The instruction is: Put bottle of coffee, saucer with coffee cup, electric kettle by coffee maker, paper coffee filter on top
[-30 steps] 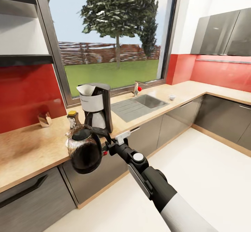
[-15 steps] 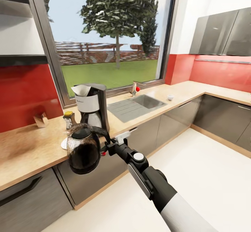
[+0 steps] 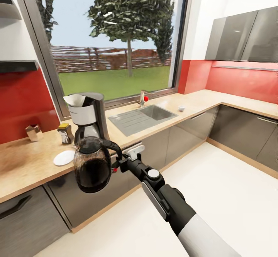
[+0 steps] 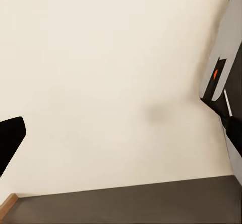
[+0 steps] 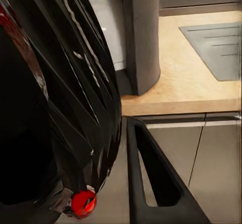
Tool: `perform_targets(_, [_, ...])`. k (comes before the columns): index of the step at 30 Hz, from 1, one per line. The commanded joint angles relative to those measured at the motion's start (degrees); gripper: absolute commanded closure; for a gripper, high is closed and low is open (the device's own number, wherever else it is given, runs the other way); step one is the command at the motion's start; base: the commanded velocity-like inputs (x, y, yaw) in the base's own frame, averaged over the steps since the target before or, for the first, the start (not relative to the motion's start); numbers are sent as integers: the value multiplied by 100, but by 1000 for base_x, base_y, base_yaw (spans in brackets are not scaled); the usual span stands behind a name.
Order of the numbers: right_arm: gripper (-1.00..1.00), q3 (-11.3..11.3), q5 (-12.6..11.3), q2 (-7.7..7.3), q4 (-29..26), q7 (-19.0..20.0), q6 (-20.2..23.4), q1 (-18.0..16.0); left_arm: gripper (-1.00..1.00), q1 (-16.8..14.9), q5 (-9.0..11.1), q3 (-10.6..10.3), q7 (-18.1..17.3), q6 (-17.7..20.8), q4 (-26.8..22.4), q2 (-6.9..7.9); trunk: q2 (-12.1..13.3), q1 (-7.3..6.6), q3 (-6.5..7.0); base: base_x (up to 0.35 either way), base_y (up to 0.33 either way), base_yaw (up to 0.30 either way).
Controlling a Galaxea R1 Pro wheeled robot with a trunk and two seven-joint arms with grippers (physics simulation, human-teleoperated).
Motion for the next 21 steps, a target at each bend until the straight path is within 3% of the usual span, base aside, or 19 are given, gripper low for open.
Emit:
perform_targets(1, [100, -4, -39, 0, -9, 21, 29, -5, -100, -3, -60, 47, 9, 23, -8, 1, -12, 3, -11, 70, -277, 0])
perform_targets(21, [100, -4, -35, 0, 15, 17, 25, -5, -100, -3, -60, 55, 9, 23, -8, -3, -12, 3, -11, 220, -250, 0])
